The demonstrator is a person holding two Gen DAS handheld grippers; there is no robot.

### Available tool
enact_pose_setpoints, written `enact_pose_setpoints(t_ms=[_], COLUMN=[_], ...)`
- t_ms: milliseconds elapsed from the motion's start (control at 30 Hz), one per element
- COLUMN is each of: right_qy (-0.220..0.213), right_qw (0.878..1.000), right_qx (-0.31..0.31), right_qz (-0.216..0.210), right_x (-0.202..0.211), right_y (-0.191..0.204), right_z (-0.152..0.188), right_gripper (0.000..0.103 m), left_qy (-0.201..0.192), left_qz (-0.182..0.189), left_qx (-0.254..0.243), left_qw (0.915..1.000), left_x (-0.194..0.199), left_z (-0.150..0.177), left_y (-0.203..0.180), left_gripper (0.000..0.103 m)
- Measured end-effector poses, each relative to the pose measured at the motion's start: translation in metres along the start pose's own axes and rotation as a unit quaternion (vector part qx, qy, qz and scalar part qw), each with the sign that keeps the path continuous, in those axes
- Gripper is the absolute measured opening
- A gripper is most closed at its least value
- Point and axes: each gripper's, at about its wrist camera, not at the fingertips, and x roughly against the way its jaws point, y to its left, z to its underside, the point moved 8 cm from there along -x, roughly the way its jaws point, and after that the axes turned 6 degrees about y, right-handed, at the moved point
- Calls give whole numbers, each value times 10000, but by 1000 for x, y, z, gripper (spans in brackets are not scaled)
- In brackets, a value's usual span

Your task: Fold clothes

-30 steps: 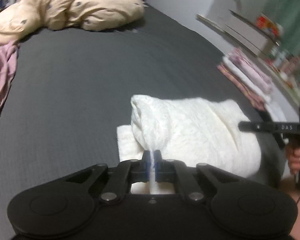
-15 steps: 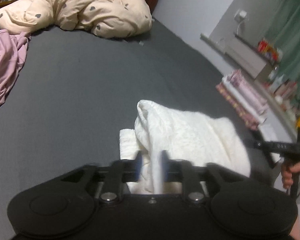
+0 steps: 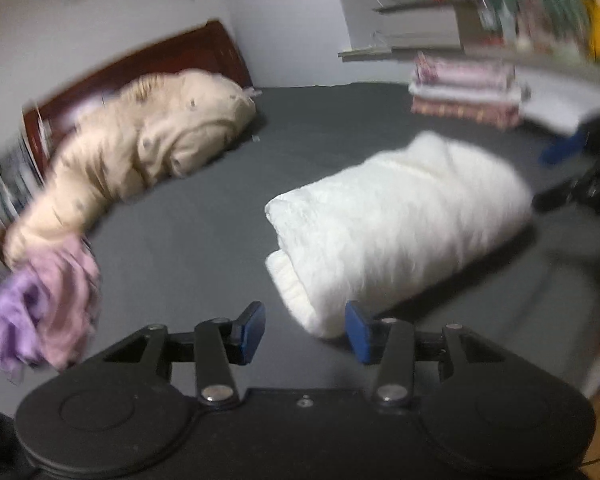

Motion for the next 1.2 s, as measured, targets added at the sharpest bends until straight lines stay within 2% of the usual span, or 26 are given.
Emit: enact_pose_setpoints(t_ms=[33, 67, 200, 367, 400, 433, 467, 500, 600, 700, 733, 900, 1033, 1133, 1200], right_qy=[-24, -40, -37, -382, -444, -499, -549, -609, -643, -549, -522, -460, -461, -380, -354], right_qw=[9998, 9995, 9983, 9970, 9968, 9966, 9962, 9953, 9947, 9964, 9966, 9968, 9950, 9914, 9916], right_qx=[-1, -31, -389, -371, -359, -336, -287, -218, -128, -125, -130, 59, 345, 811, 875], right_qz=[180, 314, 432, 566, 560, 562, 619, 717, 786, 639, 620, 657, 819, 956, 885], right_x=[-2, -5, -19, -25, -25, -25, -24, -23, -25, -28, -29, -27, -23, -25, -25], right_y=[5, 8, 17, 25, 26, 27, 27, 27, 26, 26, 25, 21, 13, 9, 7], right_z=[4, 7, 16, 12, 11, 9, 8, 8, 9, 12, 12, 9, 3, 0, -1], right_gripper=[47, 44, 44, 43, 41, 32, 24, 22, 22, 20, 5, 4, 3, 3, 4], left_qy=[-22, -20, -96, -5, 23, 34, 44, 52, 77, 10, -28, -265, -354, -369, -433], left_qz=[-93, -172, -509, -686, -698, -667, -649, -659, -679, -766, -815, -1191, -1233, -1051, -725], left_qx=[-58, -90, 65, 372, 474, 645, 803, 933, 1212, 1344, 1342, 1250, 1158, 1084, 1114], left_qw=[9999, 9998, 9986, 9969, 9964, 9957, 9946, 9934, 9903, 9880, 9876, 9846, 9850, 9879, 9902], left_x=[-2, -5, -12, -22, -24, -26, -27, -29, -32, -30, -28, -20, -20, -20, -16], left_z=[2, 4, 7, 11, 12, 13, 13, 15, 19, 22, 21, 15, 5, -1, -4], left_y=[-5, -10, -23, -29, -29, -28, -27, -25, -22, -20, -20, -17, -4, 3, 0], left_gripper=[41, 38, 36, 35, 33, 31, 27, 22, 7, 2, 2, 0, 0, 0, 1])
